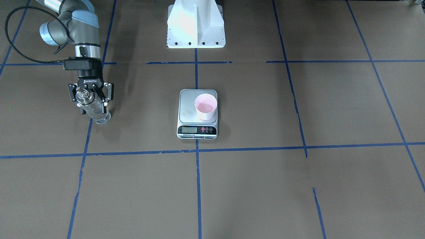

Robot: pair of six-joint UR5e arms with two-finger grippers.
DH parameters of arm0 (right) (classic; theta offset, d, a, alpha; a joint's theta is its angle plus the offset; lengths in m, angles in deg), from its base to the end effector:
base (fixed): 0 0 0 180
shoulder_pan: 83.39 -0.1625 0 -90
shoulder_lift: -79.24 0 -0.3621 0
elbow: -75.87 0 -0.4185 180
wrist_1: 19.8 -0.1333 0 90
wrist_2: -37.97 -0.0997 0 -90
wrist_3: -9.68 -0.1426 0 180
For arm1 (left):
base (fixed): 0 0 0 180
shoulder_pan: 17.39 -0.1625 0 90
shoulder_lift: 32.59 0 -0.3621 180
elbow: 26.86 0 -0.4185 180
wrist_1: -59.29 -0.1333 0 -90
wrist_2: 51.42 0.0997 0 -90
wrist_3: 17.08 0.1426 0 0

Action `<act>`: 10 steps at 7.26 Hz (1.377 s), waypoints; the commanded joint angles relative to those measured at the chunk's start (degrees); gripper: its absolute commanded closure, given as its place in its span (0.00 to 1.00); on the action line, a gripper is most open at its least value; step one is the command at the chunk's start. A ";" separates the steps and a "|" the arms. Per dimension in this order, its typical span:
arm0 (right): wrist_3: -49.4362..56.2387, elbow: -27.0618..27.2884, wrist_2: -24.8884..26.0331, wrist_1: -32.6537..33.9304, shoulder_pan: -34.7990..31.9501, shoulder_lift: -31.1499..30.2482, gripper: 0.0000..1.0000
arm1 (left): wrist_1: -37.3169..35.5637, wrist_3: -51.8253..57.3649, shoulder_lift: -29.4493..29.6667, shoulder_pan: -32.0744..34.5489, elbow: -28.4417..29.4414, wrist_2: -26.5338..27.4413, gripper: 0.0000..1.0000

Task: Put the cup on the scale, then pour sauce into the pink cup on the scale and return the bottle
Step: 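Lower the bottle to the table with the right gripper and release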

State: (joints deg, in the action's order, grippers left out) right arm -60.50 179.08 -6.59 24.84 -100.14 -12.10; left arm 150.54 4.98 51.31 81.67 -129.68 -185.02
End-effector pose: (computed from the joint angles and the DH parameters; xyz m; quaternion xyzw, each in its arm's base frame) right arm -0.4486 -0.3803 0.4087 0.4605 -0.3131 0.1632 0.8144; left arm -0.1117 -0.4786 0.5620 0.1615 0.3396 0.1305 0.9174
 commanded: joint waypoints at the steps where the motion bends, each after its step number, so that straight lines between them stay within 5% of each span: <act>1: -0.05 0.24 0.26 0.01 -0.03 0.02 0.00 | -0.02 0.00 0.03 0.00 -0.19 0.00 0.00; 8: -0.05 1.38 3.84 -0.17 6.01 -1.73 0.00 | -0.02 0.00 0.03 0.00 -0.54 0.00 0.00; 10: -0.14 3.75 5.96 -6.44 10.23 -10.03 0.00 | -0.02 0.00 0.12 0.00 -0.54 0.00 0.00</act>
State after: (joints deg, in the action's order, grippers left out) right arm -60.57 181.55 -2.01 22.65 -92.55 -17.10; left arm 150.52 4.99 51.40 81.67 -130.22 -185.05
